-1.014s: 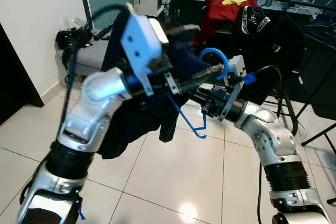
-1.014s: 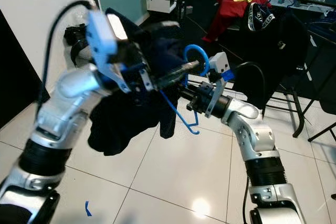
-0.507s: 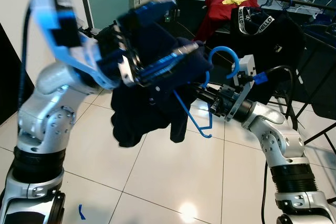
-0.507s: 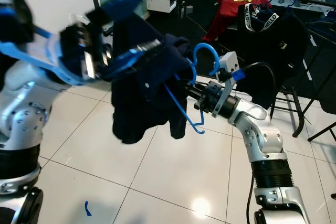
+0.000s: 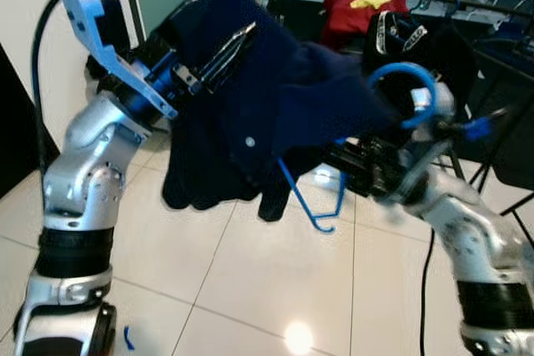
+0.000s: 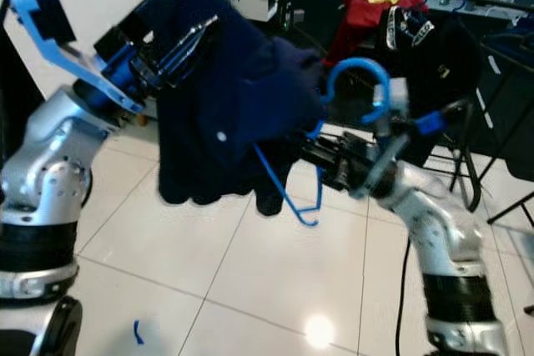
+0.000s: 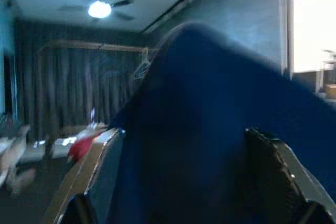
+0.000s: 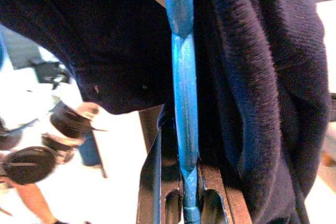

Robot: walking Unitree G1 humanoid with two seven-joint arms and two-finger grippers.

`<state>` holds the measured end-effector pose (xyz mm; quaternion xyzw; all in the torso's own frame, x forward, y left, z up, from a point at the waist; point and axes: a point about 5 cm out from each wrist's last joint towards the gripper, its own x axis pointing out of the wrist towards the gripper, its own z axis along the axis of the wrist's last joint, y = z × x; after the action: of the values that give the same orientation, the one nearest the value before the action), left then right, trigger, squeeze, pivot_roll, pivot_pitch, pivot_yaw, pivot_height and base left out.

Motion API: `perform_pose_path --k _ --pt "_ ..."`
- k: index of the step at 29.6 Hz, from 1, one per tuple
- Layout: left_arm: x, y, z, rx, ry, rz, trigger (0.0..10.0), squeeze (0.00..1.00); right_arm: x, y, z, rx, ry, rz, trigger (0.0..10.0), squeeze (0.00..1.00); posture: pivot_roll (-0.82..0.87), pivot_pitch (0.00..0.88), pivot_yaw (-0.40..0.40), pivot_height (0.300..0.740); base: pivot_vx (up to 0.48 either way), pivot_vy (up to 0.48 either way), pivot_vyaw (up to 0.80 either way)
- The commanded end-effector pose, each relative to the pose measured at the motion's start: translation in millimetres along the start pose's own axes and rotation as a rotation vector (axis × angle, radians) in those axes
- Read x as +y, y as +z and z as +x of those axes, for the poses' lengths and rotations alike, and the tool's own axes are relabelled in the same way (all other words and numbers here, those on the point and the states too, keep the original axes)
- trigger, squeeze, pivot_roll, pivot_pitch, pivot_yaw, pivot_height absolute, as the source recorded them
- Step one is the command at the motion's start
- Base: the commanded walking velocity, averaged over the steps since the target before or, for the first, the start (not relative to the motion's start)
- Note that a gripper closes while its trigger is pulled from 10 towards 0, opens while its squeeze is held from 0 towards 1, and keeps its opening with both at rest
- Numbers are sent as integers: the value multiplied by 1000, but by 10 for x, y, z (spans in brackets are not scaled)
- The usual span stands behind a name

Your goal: Hang hanger

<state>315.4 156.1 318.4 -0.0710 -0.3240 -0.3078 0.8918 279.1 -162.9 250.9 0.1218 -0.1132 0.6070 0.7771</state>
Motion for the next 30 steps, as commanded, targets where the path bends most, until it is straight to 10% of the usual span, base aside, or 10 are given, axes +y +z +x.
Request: perform_pose_path --k 1,17,27,28,30 --pt "76 -115 -75 50 77 -1 10000 0 105 156 29 -67 96 -41 10000 0 62 54 -23 740 0 0 0" --pt "225 -202 -676 189 263 26 10000 0 63 270 -88 -142 28 -45 10000 0 103 70 -35 740 0 0 0" --pt "77 -305 -685 210 208 -21 10000 0 73 340 -137 -176 20 -41 10000 0 90 79 -29 740 0 0 0" --pt "57 -312 -671 201 204 -29 6235 0 73 347 -148 -176 17 -41 10000 0 87 80 -29 740 0 0 0" --pt "57 -312 -671 201 204 -29 6235 0 73 347 -148 -176 17 -41 10000 0 87 80 -29 740 0 0 0"
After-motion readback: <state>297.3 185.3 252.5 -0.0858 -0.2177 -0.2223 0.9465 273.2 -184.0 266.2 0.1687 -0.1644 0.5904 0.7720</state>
